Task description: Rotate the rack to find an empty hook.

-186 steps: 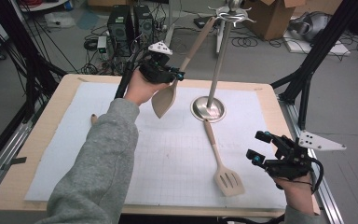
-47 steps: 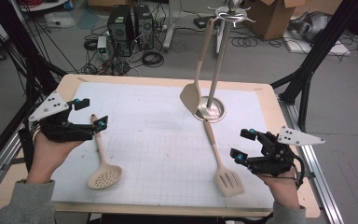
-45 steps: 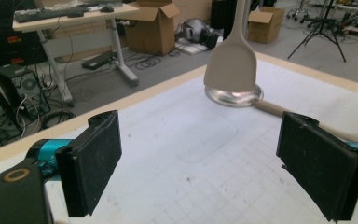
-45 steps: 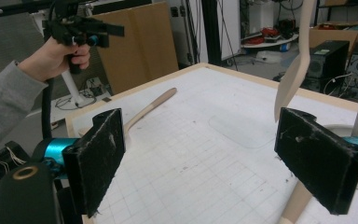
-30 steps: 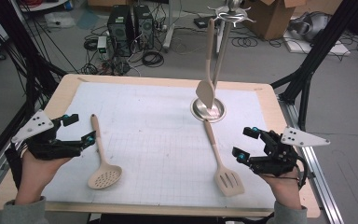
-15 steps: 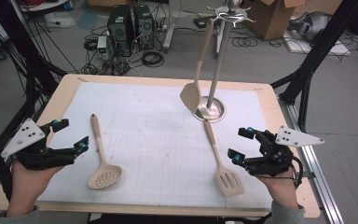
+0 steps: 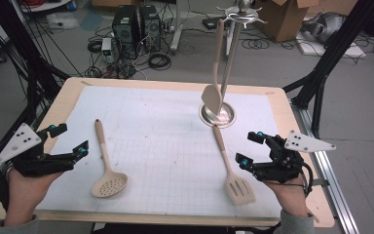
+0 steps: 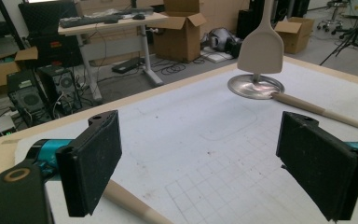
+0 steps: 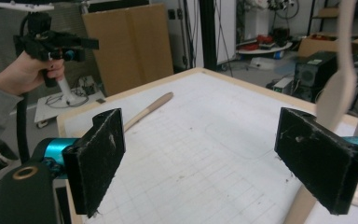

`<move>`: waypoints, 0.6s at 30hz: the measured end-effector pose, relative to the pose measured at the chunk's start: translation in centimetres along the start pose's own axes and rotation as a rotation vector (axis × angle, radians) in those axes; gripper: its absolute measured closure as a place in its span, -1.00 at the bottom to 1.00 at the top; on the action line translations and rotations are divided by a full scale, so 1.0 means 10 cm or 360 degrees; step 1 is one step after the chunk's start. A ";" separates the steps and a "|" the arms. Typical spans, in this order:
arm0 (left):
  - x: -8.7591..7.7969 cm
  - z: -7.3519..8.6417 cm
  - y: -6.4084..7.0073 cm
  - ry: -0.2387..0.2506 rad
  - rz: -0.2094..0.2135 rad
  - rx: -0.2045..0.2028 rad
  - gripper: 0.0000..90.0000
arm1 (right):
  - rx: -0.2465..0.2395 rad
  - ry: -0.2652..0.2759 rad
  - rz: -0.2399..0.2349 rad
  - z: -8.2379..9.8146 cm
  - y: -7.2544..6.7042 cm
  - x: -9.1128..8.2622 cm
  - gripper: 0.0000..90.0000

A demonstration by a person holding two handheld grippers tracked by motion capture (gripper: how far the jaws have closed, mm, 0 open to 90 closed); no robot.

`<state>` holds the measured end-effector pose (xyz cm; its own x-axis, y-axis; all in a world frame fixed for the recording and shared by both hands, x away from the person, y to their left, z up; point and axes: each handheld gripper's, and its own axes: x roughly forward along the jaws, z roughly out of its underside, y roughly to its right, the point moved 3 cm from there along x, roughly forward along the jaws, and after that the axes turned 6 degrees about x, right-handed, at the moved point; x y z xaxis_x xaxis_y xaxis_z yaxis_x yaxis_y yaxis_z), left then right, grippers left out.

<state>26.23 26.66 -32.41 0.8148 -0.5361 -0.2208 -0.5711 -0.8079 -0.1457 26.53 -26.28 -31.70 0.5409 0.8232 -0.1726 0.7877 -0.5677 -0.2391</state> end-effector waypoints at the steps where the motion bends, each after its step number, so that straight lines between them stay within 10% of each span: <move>1: 0.01 0.00 0.00 -0.0003 0.0005 0.0007 -0.68 | 0.0009 0.0007 0.0017 -0.02 0.01 -0.01 -0.67; 18: 0.16 0.03 0.11 -0.0031 0.0076 0.0005 -0.68 | 0.0018 0.0013 0.0115 -0.79 0.41 0.03 -0.51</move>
<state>26.87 25.00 -33.25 0.7844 -0.5692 -0.2464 -0.6097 -0.7806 -0.1375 32.25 -28.28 -25.23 0.5988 0.7800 -0.1820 0.7431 -0.6258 -0.2369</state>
